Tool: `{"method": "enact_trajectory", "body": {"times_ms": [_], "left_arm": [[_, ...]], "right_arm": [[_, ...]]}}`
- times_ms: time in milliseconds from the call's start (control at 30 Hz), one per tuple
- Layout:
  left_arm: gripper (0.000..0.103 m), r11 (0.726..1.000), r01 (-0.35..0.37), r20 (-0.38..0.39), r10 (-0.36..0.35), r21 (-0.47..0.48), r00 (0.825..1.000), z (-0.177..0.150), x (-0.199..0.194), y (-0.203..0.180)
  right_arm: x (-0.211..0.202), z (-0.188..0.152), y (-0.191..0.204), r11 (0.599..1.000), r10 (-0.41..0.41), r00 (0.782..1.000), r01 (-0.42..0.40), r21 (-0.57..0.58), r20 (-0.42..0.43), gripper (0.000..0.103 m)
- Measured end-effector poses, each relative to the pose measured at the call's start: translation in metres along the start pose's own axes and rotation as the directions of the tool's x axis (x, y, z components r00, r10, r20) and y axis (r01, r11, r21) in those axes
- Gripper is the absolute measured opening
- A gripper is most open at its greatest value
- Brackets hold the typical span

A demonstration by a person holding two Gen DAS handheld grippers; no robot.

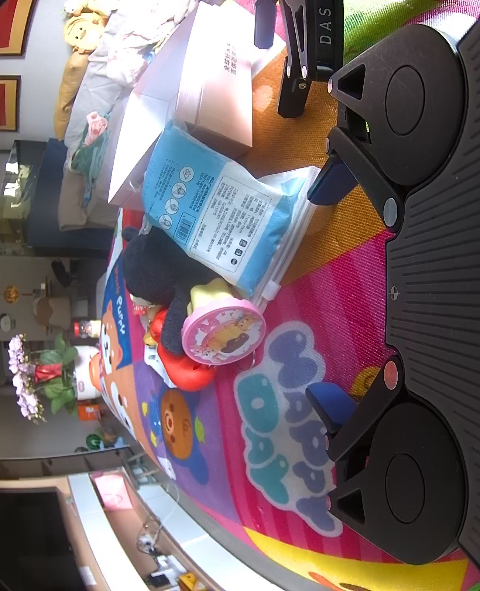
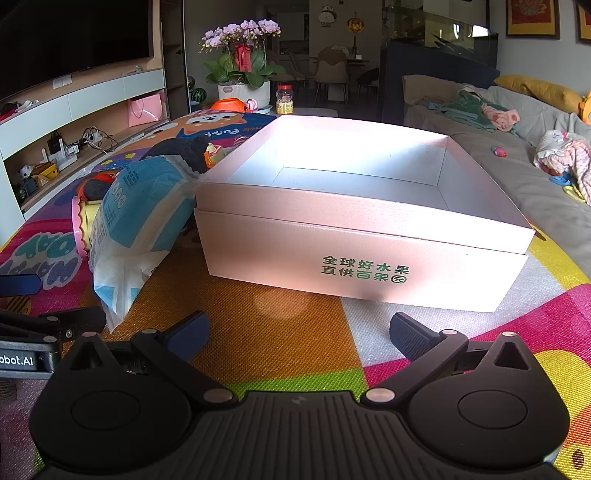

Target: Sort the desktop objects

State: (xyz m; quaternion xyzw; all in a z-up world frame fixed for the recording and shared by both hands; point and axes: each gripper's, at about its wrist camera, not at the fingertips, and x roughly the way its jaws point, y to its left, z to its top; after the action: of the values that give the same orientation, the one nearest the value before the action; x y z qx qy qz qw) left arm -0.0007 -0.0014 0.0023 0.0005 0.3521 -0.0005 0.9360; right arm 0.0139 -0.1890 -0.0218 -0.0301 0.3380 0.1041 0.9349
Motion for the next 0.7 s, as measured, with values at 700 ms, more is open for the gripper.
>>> {"method": "enact_trajectory", "body": {"times_ms": [700], "left_arm": [[0.103, 1.0, -0.003, 0.004, 0.003, 0.003, 1.0, -0.0021, 0.0006, 0.0026]], "right_arm": [[0.0011, 0.0007, 0.0022, 1.0, 0.0, 1.0, 0.0, 0.0, 0.0, 0.103]]}}
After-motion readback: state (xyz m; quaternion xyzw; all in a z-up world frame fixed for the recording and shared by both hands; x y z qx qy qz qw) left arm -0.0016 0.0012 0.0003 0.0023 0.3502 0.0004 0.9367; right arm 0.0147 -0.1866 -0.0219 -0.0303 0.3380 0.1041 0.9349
